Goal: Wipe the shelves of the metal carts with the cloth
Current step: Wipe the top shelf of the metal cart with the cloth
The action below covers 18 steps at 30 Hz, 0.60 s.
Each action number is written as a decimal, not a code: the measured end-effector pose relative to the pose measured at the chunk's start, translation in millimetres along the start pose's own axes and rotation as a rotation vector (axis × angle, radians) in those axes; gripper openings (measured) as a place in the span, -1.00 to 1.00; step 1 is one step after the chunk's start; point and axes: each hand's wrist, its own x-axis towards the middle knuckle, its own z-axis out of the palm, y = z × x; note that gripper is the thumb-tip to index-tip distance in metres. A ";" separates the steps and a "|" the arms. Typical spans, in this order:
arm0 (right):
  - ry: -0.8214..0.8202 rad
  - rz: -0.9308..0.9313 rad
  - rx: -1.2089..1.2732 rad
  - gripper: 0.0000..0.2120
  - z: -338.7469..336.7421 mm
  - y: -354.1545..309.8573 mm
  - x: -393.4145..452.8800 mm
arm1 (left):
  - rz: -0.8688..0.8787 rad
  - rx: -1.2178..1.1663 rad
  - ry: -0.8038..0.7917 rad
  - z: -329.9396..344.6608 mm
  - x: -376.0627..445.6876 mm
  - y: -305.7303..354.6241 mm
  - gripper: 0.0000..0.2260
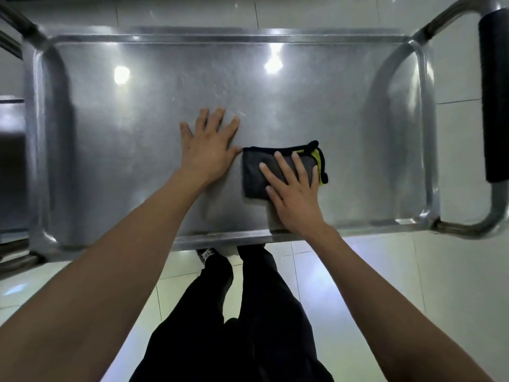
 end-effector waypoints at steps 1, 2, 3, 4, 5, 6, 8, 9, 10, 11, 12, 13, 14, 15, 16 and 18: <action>0.003 0.009 0.000 -0.53 4.3 -7.4 -9.6 | 0.012 0.014 -0.002 -1.4 -0.6 -0.8 -0.42; 0.008 0.022 0.007 -0.53 7.2 -13.9 -16.8 | 0.027 0.028 -0.001 -3.1 -1.4 -2.5 -0.41; 0.011 0.035 0.016 -0.54 9.8 -20.0 -23.2 | 0.049 0.040 -0.003 -5.4 -2.3 -5.4 -0.41; 0.015 0.046 0.018 -0.54 12.2 -26.0 -30.1 | 0.074 0.048 -0.009 -7.6 -3.6 -9.7 -0.40; 0.022 0.050 0.013 -0.54 14.9 -31.9 -36.5 | 0.097 0.054 -0.018 -9.9 -4.3 -14.9 -0.39; 0.029 0.052 0.012 -0.54 17.6 -37.1 -42.0 | 0.114 0.055 -0.027 -12.5 -4.7 -20.7 -0.39; 0.037 0.070 0.027 -0.54 23.3 -47.1 -53.4 | 0.132 0.019 -0.051 -16.8 -6.8 -32.8 -0.39; 0.044 0.076 0.026 -0.54 26.0 -51.9 -58.7 | 0.134 -0.017 -0.058 -17.3 -7.3 -38.0 -0.38; 0.052 0.077 0.022 -0.54 28.4 -56.5 -63.7 | 0.134 -0.044 -0.055 -16.7 -7.8 -42.6 -0.38; 0.059 0.075 0.018 -0.55 30.7 -60.3 -68.3 | 0.137 -0.048 -0.041 -15.9 -8.2 -46.5 -0.38; 0.065 0.073 0.014 -0.55 32.9 -63.4 -72.7 | 0.135 -0.030 -0.018 -14.6 -9.2 -50.7 -0.38; 0.069 0.073 0.008 -0.55 34.7 -66.2 -76.4 | 0.122 -0.007 0.007 -12.7 -10.5 -55.2 -0.37; 0.069 0.080 -0.001 -0.54 36.0 -68.8 -78.9 | 0.097 0.008 0.025 -10.4 -12.6 -60.1 -0.36; 0.061 0.091 -0.006 -0.54 36.5 -71.3 -79.8 | 0.066 0.013 0.036 -7.7 -15.6 -64.3 -0.34; 0.048 0.104 -0.005 -0.54 35.9 -72.8 -78.4 | 0.042 0.016 0.043 -5.0 -18.6 -67.7 -0.33; 0.014 0.121 0.005 -0.53 33.7 -74.2 -72.6 | 0.032 0.033 0.053 -0.3 -23.1 -70.2 -0.34</action>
